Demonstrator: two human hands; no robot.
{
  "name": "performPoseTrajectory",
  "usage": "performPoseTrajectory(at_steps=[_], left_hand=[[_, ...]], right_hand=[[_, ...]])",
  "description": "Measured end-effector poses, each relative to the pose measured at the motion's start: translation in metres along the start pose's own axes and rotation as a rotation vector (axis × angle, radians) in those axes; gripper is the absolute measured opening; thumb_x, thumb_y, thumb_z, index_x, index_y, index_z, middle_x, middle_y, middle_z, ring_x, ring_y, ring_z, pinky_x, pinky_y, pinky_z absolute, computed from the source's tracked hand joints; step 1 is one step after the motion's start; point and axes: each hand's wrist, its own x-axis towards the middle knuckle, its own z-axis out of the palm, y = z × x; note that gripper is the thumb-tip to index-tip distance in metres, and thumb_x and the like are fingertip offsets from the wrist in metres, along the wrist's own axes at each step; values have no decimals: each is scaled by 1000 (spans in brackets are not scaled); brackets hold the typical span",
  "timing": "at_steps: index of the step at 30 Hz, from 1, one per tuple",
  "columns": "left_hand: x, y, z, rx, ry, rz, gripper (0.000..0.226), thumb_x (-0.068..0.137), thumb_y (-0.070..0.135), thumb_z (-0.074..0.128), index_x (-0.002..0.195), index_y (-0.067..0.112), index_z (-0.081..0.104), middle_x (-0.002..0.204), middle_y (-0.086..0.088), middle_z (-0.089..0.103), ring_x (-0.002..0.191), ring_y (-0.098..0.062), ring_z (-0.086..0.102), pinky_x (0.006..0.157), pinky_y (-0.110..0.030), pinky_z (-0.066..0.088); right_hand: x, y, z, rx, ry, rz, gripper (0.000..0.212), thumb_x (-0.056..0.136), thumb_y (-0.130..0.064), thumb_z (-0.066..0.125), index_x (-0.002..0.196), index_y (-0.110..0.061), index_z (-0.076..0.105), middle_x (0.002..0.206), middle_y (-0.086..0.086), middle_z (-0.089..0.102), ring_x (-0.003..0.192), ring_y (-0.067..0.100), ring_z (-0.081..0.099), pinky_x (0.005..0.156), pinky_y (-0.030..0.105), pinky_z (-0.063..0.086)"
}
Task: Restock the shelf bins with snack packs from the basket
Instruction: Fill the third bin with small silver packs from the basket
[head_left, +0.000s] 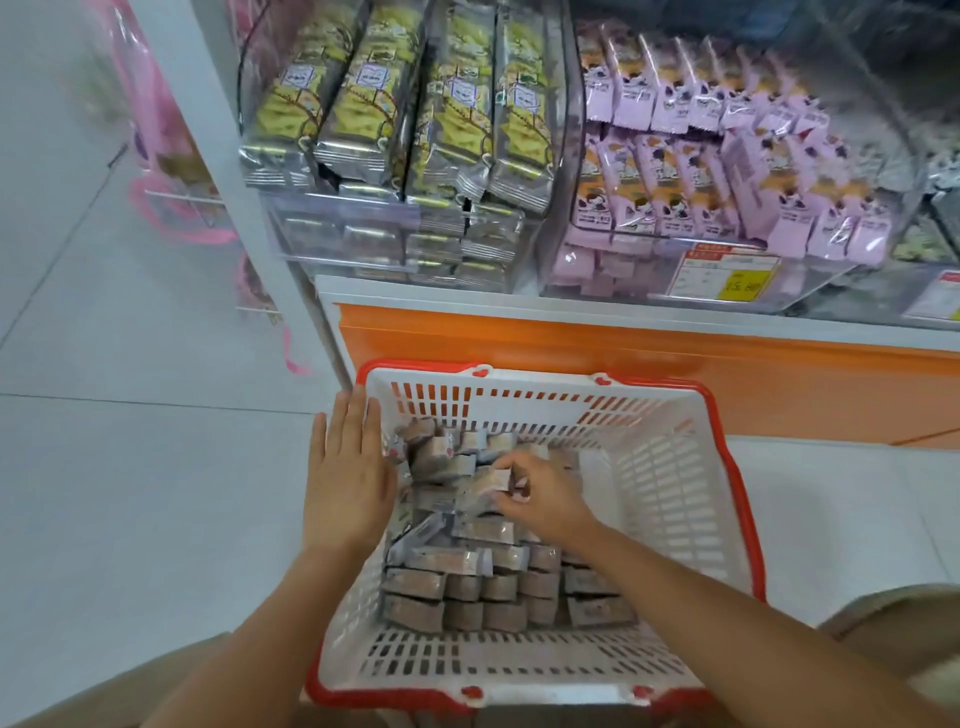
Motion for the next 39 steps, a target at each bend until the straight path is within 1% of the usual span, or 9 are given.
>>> performPoseTrajectory(at_steps=[4,9,13,21,24,28,32,36,39], left_hand=[[13,50,-11,-298,-80,175,49,97,33,39,139,12,54,143,-11,53,135,-32,44,115,-44,29],[30,119,-34,-687,-221,269,45,104,34,44,148,24,41,144,0,50,131,-15,43,108,-30,35],[37,161,-51,-924,-257,312,31,105,22,43,135,25,49,131,3,55,121,-8,49,94,-9,37],[39,242,-88,-1342,-297,264,27,105,11,40,127,17,56,121,0,66,109,-7,62,94,-23,48],[42,266,-97,-1152,-164,410,22,105,16,45,123,23,55,119,1,61,110,-6,57,94,-25,44],[61,279,-105,-476,382,622,50,95,14,46,144,9,45,145,-9,44,139,-26,34,117,-41,23],[81,277,-98,-47,331,599,81,86,14,55,156,4,16,165,-13,11,153,-28,3,123,-47,-2],[86,273,-89,128,330,596,92,80,13,64,156,1,13,164,-15,7,152,-31,6,122,-48,1],[88,274,-87,158,331,587,93,79,13,65,156,1,14,164,-15,8,152,-31,7,122,-48,2]], right_hand=[[-13,-19,-55,200,123,-85,31,87,-20,72,112,-21,54,89,4,64,69,3,55,67,23,46],[-36,-47,-119,442,345,-199,37,84,-15,76,113,-13,53,74,2,60,64,11,54,62,24,45],[-62,-53,-156,509,445,-263,42,81,-14,78,114,-14,51,85,-4,69,78,11,64,73,24,49],[-117,-27,-194,237,542,-288,45,78,-14,81,114,-15,53,100,-5,63,83,10,60,70,31,51],[-134,-26,-219,269,646,-316,35,81,-7,77,108,-15,55,92,-3,62,76,7,56,68,21,48],[-147,-13,-279,228,898,-292,32,82,-8,77,103,-20,56,86,-4,60,72,6,55,67,17,45],[-133,10,-342,103,1025,-152,24,85,-14,73,103,-17,58,76,-3,55,64,4,51,64,20,47],[-98,25,-381,-134,994,21,22,84,-22,72,104,-19,64,81,0,58,71,15,55,68,34,50],[-76,27,-393,-270,943,105,21,84,-24,72,104,-15,69,82,3,61,74,18,54,65,28,39]])
